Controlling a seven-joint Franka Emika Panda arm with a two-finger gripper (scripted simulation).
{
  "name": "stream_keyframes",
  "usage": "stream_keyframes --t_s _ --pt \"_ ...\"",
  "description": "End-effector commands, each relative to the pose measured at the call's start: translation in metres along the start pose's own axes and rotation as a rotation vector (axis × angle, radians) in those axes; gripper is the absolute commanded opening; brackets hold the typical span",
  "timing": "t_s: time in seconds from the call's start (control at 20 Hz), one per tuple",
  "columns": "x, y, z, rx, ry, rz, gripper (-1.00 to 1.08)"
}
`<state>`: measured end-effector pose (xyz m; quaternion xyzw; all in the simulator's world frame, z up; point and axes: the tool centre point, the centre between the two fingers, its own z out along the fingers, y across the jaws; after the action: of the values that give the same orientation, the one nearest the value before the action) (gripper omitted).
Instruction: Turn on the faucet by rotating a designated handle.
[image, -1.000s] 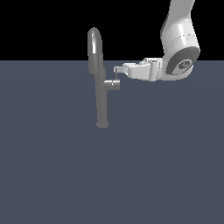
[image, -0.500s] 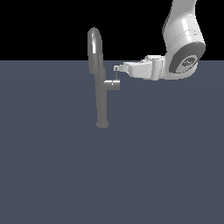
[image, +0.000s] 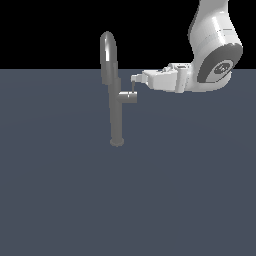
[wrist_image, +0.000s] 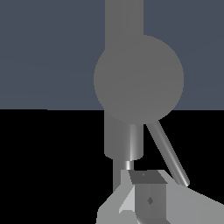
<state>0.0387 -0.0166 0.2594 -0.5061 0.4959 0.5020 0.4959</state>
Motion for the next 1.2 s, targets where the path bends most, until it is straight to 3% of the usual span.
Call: stream_keyframes --t_s 0.0,0.1,0.6,0.7,1.05,1.1,1.15 --pt "0.001 0.012 0.000 -0.008 -0.004 0.007 -1.00" --pt "-0.001 0.005 0.000 -0.002 0.000 -0.001 -1.00" --pt "0.018 0.040 0.000 -0.008 -0.004 0.007 -1.00" --pt "0.008 0.033 0.000 -0.006 -0.002 -0.011 -1.00" --pt "0.047 0.056 0.000 -0.008 -0.004 0.007 -1.00" --pt "0.047 0.056 0.000 -0.008 -0.004 0.007 -1.00" --pt "0.026 0.047 0.000 -0.009 -0.002 -0.029 -1.00"
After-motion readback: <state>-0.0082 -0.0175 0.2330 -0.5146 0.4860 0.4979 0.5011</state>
